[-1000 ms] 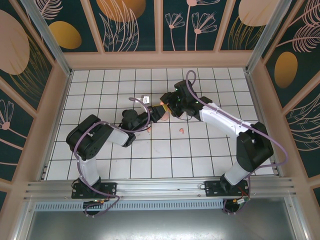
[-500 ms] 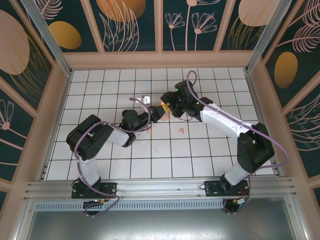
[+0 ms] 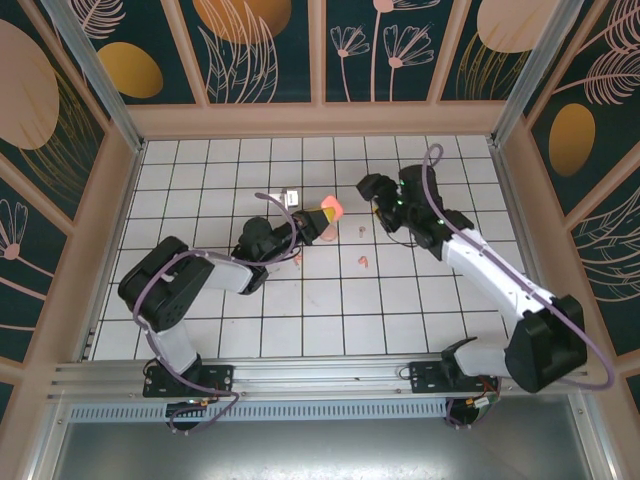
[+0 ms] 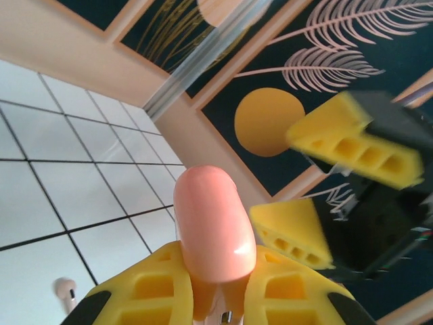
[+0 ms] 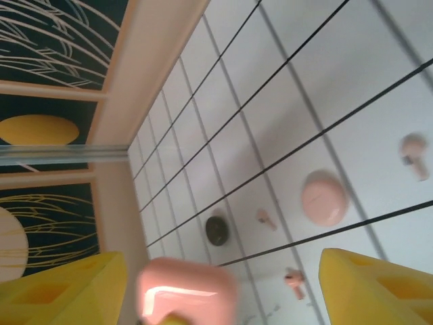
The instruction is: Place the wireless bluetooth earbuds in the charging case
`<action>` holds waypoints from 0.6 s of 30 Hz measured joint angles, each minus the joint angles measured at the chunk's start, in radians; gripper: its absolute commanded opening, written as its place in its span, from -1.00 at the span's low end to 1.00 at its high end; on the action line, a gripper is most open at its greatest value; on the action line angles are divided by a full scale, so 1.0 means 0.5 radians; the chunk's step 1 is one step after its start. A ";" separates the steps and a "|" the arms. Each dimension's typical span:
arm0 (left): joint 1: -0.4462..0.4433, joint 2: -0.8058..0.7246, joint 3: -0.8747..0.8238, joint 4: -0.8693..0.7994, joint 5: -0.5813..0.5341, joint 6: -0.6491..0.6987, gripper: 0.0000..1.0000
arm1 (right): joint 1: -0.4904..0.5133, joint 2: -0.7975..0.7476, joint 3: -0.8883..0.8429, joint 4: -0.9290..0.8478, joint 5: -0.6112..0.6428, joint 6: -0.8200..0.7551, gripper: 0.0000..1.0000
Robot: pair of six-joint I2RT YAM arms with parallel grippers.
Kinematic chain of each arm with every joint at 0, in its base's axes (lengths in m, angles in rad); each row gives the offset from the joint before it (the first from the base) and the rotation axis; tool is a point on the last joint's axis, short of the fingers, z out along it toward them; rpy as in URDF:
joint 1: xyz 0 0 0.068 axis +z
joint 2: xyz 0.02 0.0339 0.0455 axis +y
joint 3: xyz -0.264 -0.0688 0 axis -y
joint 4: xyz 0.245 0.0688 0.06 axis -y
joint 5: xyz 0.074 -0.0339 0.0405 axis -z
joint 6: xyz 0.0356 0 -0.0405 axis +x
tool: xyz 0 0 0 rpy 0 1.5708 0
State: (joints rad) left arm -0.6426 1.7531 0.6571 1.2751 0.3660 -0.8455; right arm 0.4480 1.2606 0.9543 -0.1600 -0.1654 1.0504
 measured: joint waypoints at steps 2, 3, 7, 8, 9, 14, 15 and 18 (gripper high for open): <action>0.021 -0.098 0.001 -0.077 0.078 0.052 -1.00 | -0.043 -0.085 -0.146 0.048 -0.014 -0.153 0.50; 0.037 -0.142 0.001 -0.110 0.118 0.072 -1.00 | -0.058 -0.120 -0.209 0.069 -0.027 -0.237 0.51; 0.134 -0.290 0.002 -0.265 0.302 0.166 -1.00 | -0.060 -0.256 -0.408 0.179 -0.167 -0.587 0.51; 0.156 -0.318 0.005 -0.322 0.347 0.192 -1.00 | -0.060 -0.293 -0.440 0.207 -0.217 -0.681 0.51; 0.177 -0.342 0.011 -0.386 0.390 0.227 -1.00 | -0.060 -0.317 -0.456 0.227 -0.266 -0.759 0.51; 0.203 -0.384 0.054 -0.665 0.583 0.365 -1.00 | -0.060 -0.338 -0.463 0.329 -0.527 -1.101 0.50; 0.203 -0.385 0.058 -0.700 0.617 0.380 -1.00 | -0.059 -0.324 -0.462 0.341 -0.576 -1.155 0.50; 0.202 -0.385 0.060 -0.771 0.714 0.398 -1.00 | -0.045 -0.260 -0.451 0.359 -0.659 -1.257 0.49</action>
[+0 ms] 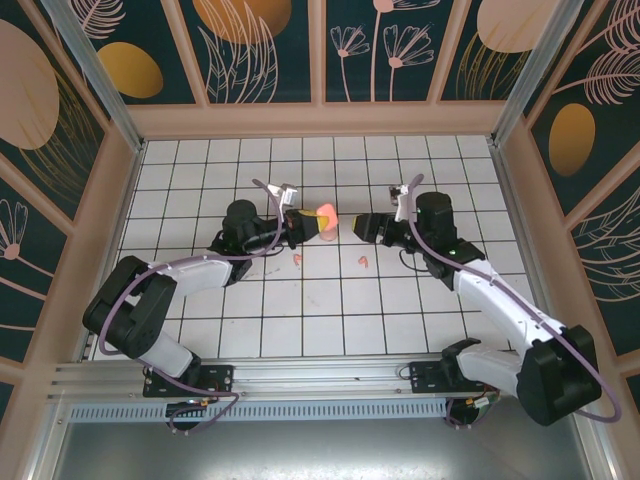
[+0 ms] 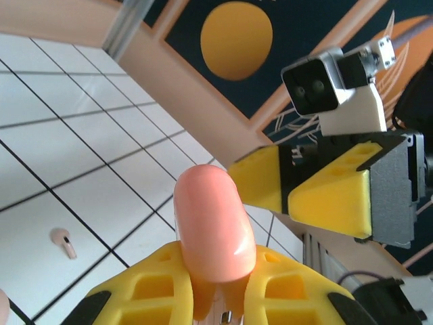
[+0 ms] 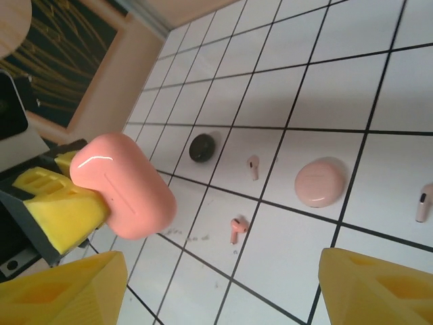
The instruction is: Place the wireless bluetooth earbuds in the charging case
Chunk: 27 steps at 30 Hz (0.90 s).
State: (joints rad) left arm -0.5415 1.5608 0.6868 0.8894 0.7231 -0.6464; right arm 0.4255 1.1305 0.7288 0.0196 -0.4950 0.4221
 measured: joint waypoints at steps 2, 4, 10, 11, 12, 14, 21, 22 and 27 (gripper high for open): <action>0.000 0.000 0.001 -0.020 0.053 -0.001 -1.00 | 0.027 0.056 0.021 0.002 -0.034 -0.051 0.48; 0.000 0.001 0.008 -0.033 0.107 -0.001 -1.00 | 0.056 0.105 0.048 0.002 -0.056 -0.083 0.48; 0.000 0.013 0.049 -0.054 0.185 -0.001 -1.00 | 0.124 0.207 0.140 0.020 -0.060 -0.117 0.46; 0.000 0.016 0.056 -0.055 0.194 -0.001 -1.00 | 0.133 0.221 0.151 0.029 -0.060 -0.117 0.45; 0.000 0.019 0.063 -0.056 0.204 -0.001 -1.00 | 0.144 0.239 0.164 0.037 -0.060 -0.117 0.44; 0.001 0.022 0.072 -0.069 0.211 -0.002 -1.00 | 0.160 0.273 0.185 0.051 -0.060 -0.119 0.42; 0.021 0.031 0.082 -0.123 0.193 -0.002 -1.00 | 0.157 0.347 0.213 0.092 -0.043 -0.131 0.23; 0.023 0.031 0.082 -0.128 0.188 -0.002 -1.00 | 0.146 0.351 0.212 0.105 -0.044 -0.129 0.22; 0.014 0.027 0.082 -0.124 0.225 -0.002 -1.00 | 0.018 0.369 0.155 0.157 0.034 -0.084 0.19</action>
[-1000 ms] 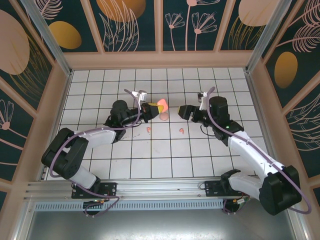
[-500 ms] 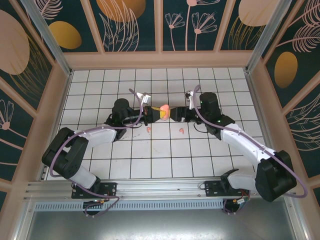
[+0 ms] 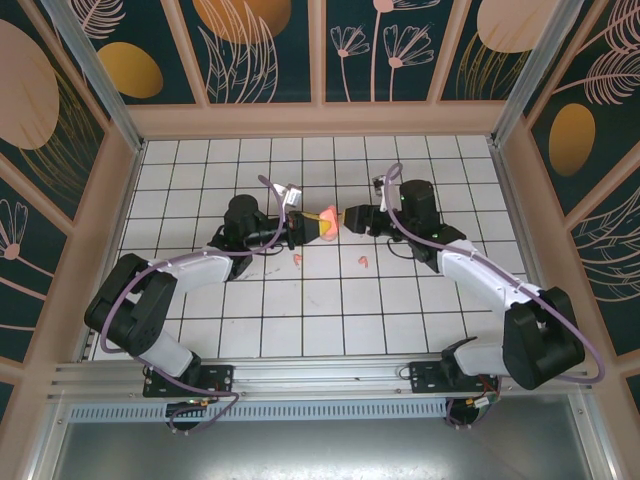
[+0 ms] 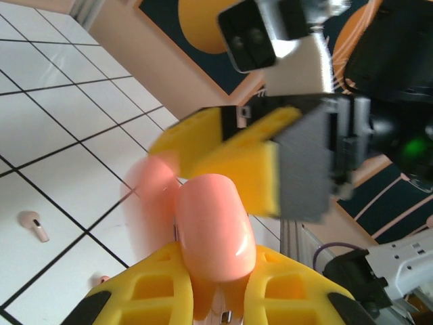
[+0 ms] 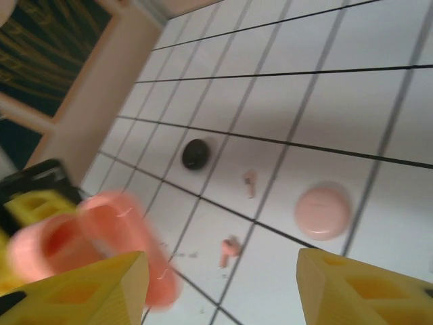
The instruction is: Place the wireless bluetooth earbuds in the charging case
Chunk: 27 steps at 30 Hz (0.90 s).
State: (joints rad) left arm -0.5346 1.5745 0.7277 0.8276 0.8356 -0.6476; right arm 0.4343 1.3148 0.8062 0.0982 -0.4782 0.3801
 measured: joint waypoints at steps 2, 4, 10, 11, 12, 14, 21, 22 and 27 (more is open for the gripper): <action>-0.006 0.000 0.000 0.000 0.016 0.001 -1.00 | -0.034 0.002 -0.034 -0.001 0.013 0.008 0.19; -0.008 0.000 0.000 0.000 0.033 0.001 -1.00 | -0.040 -0.006 -0.053 -0.003 0.011 0.022 0.19; -0.008 0.000 0.000 0.008 0.049 0.000 -1.00 | -0.045 -0.179 -0.074 -0.013 -0.135 0.037 0.08; -0.008 0.000 0.000 0.012 0.053 0.000 -1.00 | -0.045 -0.202 -0.074 -0.009 -0.184 0.039 0.05; -0.008 0.000 0.002 0.014 0.059 -0.001 -1.00 | -0.045 -0.214 -0.074 0.001 -0.224 0.040 0.01; -0.008 0.000 0.005 0.030 0.066 -0.015 -1.00 | -0.045 -0.217 -0.082 0.030 -0.305 0.050 -0.07; -0.008 0.000 -0.005 0.270 0.076 -0.147 -1.00 | -0.048 -0.194 -0.210 0.233 -0.442 0.243 -0.09; -0.008 0.000 -0.014 0.332 0.068 -0.177 -1.00 | -0.050 -0.190 -0.233 0.279 -0.456 0.283 -0.10; -0.008 0.000 -0.089 0.589 0.022 -0.314 -1.00 | -0.062 -0.183 -0.330 0.546 -0.514 0.520 -0.10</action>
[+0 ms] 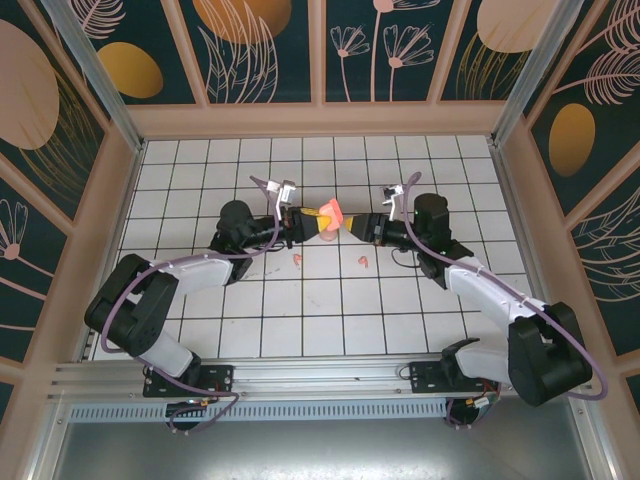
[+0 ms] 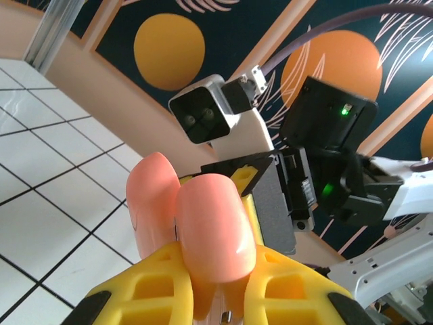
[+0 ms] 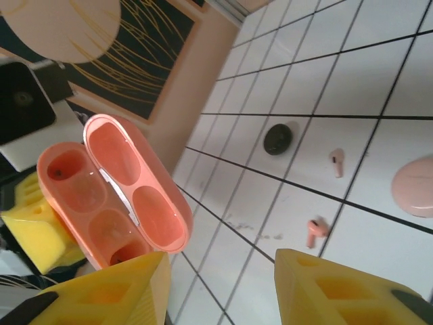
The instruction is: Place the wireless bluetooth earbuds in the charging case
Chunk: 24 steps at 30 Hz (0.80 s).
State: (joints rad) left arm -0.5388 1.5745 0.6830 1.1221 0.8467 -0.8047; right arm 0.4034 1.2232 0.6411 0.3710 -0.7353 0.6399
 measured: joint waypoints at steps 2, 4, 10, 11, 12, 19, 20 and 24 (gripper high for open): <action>0.000 0.001 -0.031 0.101 -0.020 -0.052 -1.00 | 0.000 0.000 -0.018 0.092 -0.015 0.083 -0.10; 0.000 0.005 -0.053 0.186 -0.035 -0.095 -1.00 | 0.000 0.000 -0.024 0.166 -0.031 0.153 -0.10; 0.000 0.034 -0.072 0.343 -0.050 -0.179 -1.00 | -0.004 0.000 -0.026 0.317 -0.054 0.284 -0.11; 0.000 0.040 -0.072 0.365 -0.052 -0.188 -1.00 | -0.005 0.000 -0.026 0.341 -0.057 0.306 -0.11; 0.000 0.045 -0.072 0.379 -0.056 -0.198 -1.00 | -0.005 0.001 -0.026 0.362 -0.061 0.321 -0.12; -0.016 0.074 -0.072 0.443 -0.082 -0.228 -1.00 | -0.005 0.067 -0.026 0.495 -0.105 0.426 -0.15; -0.021 0.078 -0.072 0.442 -0.085 -0.230 -1.00 | -0.005 0.077 -0.025 0.504 -0.105 0.433 -0.16; -0.034 0.100 -0.072 0.456 -0.088 -0.236 -1.00 | -0.003 0.107 -0.024 0.524 -0.114 0.464 -0.20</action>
State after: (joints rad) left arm -0.5556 1.6245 0.6472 1.3502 0.8028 -0.9226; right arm 0.4019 1.2766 0.6292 0.6331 -0.7925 0.8719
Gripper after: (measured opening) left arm 0.143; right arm 0.408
